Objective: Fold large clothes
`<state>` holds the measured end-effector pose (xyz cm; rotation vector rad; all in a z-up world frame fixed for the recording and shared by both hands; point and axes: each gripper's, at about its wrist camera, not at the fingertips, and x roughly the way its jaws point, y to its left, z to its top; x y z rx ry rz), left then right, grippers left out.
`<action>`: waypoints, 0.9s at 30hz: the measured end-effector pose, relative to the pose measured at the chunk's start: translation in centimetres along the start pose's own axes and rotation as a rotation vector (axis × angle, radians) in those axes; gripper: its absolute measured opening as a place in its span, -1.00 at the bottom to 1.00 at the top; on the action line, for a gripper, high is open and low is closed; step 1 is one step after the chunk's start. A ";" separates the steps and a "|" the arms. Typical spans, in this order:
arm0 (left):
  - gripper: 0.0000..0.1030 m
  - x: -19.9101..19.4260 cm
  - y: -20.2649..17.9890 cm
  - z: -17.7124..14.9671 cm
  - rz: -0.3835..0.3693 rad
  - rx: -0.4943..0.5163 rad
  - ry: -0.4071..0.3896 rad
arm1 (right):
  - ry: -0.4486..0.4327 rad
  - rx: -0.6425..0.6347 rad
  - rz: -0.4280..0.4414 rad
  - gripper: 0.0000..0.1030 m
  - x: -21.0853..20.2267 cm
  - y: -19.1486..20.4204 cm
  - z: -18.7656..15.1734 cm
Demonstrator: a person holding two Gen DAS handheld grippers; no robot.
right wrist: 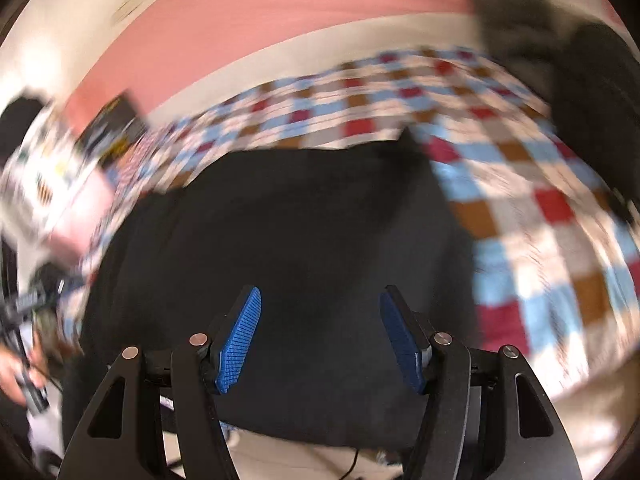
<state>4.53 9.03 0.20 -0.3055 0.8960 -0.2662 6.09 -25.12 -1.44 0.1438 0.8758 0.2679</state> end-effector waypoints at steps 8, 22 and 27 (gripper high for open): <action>-0.15 10.1 -4.5 1.1 0.072 0.189 0.040 | 0.061 -0.068 -0.149 0.17 7.5 -1.6 0.8; -0.35 9.7 5.4 6.1 0.305 -0.018 0.009 | 0.069 0.059 -0.207 -0.03 8.3 -6.1 4.4; -0.54 9.9 7.2 5.1 0.286 -0.022 0.002 | 0.076 0.090 -0.237 -0.18 10.1 -8.3 3.9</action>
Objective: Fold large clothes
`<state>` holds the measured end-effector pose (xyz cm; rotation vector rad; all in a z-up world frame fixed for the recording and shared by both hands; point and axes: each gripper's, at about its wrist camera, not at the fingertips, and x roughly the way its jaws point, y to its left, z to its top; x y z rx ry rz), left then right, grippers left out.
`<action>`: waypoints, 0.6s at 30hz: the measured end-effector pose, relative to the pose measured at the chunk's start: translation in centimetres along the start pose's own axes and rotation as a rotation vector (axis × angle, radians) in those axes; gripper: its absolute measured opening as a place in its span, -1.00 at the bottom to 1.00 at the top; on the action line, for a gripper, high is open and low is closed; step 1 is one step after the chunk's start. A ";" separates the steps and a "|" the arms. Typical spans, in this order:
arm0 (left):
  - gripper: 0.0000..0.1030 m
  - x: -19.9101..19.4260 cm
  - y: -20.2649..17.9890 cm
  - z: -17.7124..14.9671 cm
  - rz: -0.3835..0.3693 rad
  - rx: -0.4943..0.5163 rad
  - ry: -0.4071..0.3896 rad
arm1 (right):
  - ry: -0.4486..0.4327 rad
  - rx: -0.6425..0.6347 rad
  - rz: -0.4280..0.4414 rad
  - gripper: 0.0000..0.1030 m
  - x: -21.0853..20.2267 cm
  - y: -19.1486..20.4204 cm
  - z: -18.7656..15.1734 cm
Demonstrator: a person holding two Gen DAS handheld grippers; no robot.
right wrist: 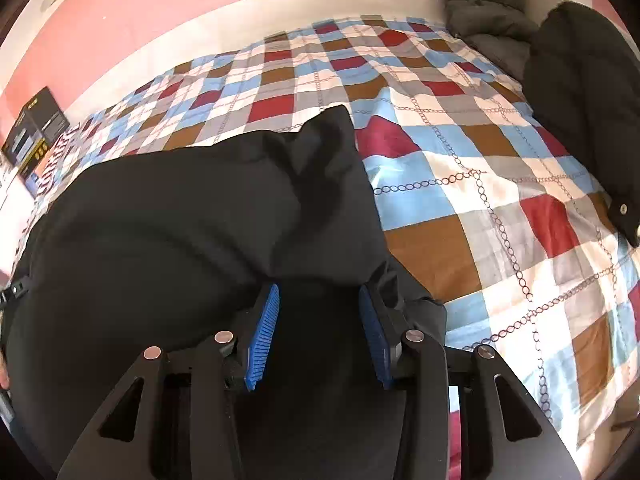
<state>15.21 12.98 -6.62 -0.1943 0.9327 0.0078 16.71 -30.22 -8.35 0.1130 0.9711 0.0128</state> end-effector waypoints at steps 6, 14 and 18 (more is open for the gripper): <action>-0.54 -0.7 -0.2 1.2 0.022 -0.015 0.012 | -0.001 -0.001 -0.062 -0.19 -1.1 -0.4 1.1; -0.54 2.8 -0.5 7.2 0.088 0.031 -0.005 | -0.038 -0.023 -0.005 -0.18 0.8 0.8 6.7; -0.54 6.1 1.6 7.4 0.088 -0.035 0.038 | 0.045 -0.030 -0.081 -0.19 5.3 -0.3 7.0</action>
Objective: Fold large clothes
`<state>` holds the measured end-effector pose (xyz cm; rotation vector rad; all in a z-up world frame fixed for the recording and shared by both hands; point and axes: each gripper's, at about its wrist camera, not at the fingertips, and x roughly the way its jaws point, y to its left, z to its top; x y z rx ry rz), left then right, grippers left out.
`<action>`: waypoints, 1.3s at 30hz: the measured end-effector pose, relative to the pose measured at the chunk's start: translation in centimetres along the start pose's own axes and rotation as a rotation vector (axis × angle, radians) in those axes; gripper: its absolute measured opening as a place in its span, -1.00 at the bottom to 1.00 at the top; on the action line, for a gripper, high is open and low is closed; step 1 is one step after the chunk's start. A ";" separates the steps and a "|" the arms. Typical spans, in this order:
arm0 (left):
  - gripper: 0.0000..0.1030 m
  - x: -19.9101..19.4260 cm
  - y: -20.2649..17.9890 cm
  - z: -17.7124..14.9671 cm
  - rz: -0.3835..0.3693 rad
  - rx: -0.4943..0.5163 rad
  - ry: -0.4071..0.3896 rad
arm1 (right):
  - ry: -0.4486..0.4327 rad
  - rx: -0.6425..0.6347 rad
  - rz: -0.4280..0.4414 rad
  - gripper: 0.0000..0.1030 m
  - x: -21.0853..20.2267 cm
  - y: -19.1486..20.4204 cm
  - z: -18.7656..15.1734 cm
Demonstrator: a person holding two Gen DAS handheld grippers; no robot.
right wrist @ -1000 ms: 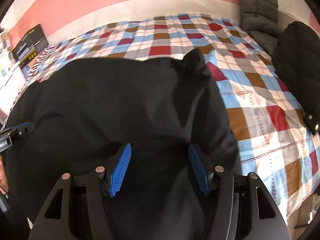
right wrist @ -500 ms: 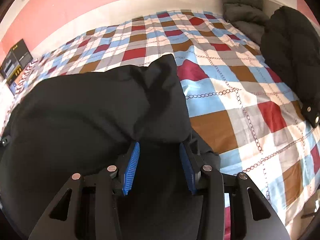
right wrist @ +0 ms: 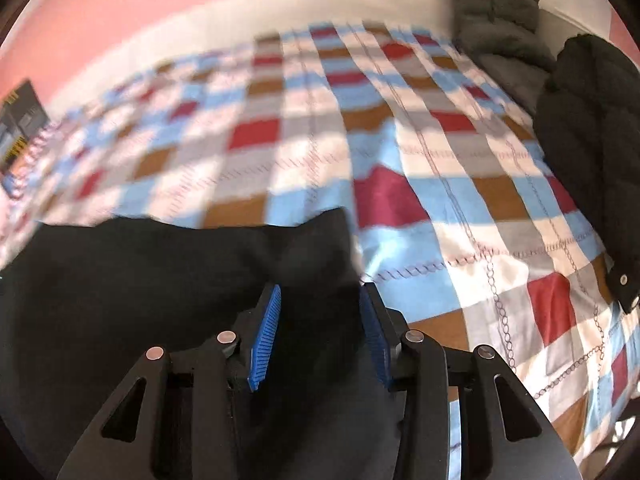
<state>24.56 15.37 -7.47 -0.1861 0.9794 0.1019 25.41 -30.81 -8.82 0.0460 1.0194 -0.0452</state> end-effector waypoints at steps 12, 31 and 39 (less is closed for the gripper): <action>-0.54 0.5 0.0 -0.3 0.010 -0.018 0.003 | 0.029 0.040 0.005 -0.17 0.9 -0.7 -0.1; -0.33 -13.5 -2.2 -13.0 0.015 0.150 -0.052 | -0.004 -0.058 0.115 -0.10 -11.5 1.2 -13.3; -0.24 -12.9 -1.7 -14.6 0.027 0.132 -0.031 | 0.024 -0.077 0.085 0.07 -11.0 1.4 -13.5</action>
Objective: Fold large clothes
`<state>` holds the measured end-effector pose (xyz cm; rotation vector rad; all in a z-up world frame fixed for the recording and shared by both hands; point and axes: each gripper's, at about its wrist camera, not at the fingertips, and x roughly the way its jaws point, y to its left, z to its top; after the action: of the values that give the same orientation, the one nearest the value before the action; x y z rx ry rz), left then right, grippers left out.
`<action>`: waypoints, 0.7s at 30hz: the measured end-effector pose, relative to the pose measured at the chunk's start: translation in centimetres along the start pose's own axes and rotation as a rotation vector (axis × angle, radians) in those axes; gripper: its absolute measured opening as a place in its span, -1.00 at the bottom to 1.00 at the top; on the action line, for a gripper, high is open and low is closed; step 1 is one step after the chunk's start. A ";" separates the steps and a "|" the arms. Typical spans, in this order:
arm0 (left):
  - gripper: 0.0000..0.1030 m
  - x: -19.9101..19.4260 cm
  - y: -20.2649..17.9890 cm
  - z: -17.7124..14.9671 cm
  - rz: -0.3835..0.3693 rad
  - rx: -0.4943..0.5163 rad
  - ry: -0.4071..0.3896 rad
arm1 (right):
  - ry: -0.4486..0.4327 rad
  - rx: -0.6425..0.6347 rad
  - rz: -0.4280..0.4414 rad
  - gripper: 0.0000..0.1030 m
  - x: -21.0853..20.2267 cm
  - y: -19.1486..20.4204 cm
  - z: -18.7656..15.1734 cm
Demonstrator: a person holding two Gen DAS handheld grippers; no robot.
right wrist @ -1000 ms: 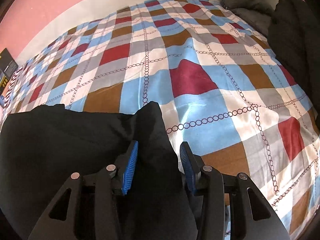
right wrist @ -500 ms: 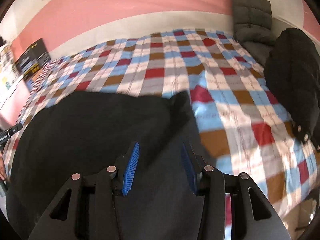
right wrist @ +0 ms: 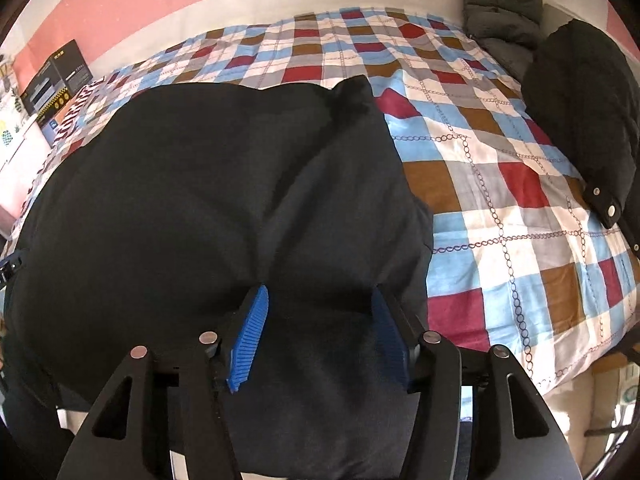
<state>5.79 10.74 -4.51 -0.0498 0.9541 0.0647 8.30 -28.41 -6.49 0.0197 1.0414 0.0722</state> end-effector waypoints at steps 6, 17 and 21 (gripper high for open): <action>-0.16 -0.1 0.3 -0.3 0.010 0.011 -0.006 | 0.000 0.012 0.013 0.09 -0.1 -0.6 -0.4; -0.16 -1.3 6.4 0.9 -0.016 -0.172 -0.023 | -0.082 0.123 0.015 0.09 -2.0 -4.1 0.4; -0.15 0.7 7.1 1.4 -0.057 -0.213 0.012 | -0.033 0.075 0.046 0.26 0.3 -3.2 1.4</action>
<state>6.83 17.93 -4.38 -0.2742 0.9546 0.1133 9.79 -31.57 -6.19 0.1124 1.0100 0.0748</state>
